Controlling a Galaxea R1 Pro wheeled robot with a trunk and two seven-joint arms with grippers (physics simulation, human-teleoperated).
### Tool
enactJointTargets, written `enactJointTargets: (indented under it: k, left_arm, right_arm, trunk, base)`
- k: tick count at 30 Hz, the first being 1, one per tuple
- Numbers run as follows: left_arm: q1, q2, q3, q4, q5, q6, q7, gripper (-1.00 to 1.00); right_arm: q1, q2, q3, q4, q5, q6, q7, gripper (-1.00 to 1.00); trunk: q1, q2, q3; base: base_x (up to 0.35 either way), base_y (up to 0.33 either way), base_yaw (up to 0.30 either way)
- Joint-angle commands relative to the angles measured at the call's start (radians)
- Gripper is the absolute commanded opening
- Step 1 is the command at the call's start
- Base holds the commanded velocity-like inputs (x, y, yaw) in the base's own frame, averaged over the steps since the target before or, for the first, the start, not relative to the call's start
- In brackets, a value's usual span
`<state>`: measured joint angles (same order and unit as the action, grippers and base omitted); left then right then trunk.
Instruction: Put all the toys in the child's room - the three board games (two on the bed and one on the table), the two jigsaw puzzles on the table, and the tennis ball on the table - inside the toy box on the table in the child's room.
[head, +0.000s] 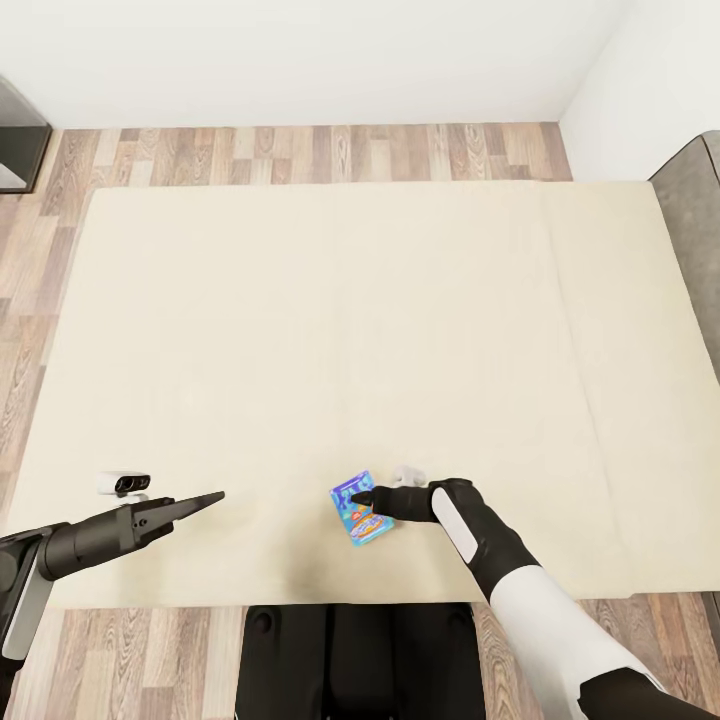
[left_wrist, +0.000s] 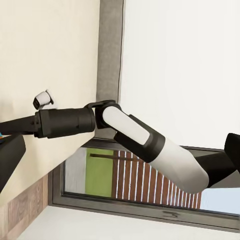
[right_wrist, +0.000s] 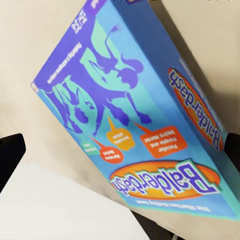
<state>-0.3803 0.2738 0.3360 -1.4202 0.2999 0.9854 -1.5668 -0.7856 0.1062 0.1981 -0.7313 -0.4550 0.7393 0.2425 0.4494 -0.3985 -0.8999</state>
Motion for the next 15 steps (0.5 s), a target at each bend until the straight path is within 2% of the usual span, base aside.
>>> enactJointTargets:
  k: [1, 12, 15]
  left_arm:
    - [0.000, 0.000, 0.000, 0.000, -0.001, 0.010, -0.004, 1.00]
    - [0.000, -0.001, 0.000, 0.000, -0.001, 0.010, -0.004, 1.00]
    - [0.000, -0.001, -0.001, 0.000, -0.001, 0.010, -0.004, 1.00]
  right_arm:
    - [0.000, 0.000, 0.000, -0.001, 0.004, 0.003, 0.004, 1.00]
    - [0.000, -0.001, 0.000, 0.005, 0.003, -0.007, 0.012, 1.00]
    - [0.000, -0.002, 0.000, 0.006, 0.003, -0.009, 0.043, 1.00]
  trunk:
    - [0.001, -0.002, -0.001]
    - [0.001, -0.002, -0.001]
    - [0.001, -0.002, -0.001]
  base:
    - [0.000, 0.000, 0.000]
    - [0.000, 0.000, 0.000]
    - [0.000, 0.000, 0.000]
